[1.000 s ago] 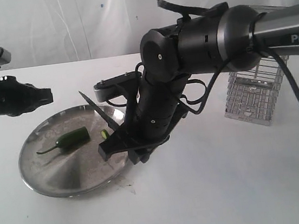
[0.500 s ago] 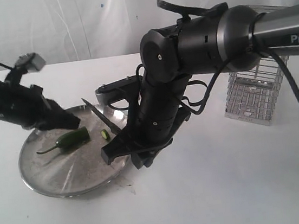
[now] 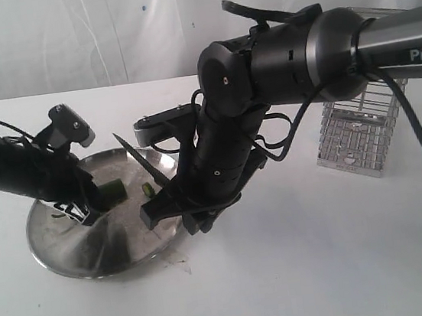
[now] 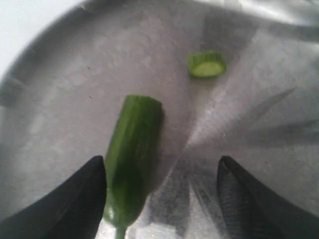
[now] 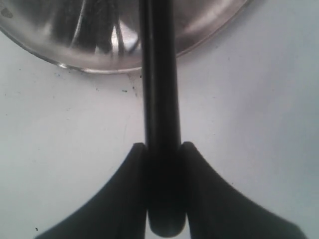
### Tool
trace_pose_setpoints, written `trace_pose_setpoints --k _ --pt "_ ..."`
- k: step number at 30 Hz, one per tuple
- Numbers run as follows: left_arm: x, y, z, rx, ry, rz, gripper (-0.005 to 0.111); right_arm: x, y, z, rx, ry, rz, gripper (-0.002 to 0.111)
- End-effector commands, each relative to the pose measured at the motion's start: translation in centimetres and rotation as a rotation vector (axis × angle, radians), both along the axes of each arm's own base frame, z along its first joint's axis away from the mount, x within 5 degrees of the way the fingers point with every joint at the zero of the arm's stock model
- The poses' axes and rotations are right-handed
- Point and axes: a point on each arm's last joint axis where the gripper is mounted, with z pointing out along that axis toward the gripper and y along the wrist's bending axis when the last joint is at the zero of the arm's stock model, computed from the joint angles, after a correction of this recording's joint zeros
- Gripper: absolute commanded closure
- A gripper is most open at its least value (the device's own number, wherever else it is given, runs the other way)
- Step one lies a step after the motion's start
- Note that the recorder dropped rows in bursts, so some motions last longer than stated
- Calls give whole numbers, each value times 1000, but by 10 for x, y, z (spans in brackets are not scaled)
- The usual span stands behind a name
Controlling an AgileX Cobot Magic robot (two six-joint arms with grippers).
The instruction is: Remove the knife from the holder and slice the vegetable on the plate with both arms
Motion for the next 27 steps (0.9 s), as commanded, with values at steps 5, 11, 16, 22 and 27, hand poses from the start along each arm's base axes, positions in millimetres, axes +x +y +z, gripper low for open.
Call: trace_pose_setpoints --k 5,11,16,22,27 --pt "6 2 -32 33 44 39 40 -1 1 4 10 -9 13 108" --pt "11 7 -42 76 32 74 43 -7 8 4 16 -4 35 108" --pt "12 6 -42 65 39 79 84 -9 11 5 22 -11 40 108" --pt "8 1 -25 22 32 41 106 -7 11 5 27 -34 40 108" --pt "-9 -10 -17 7 95 -226 106 -2 9 5 13 -72 11 108"
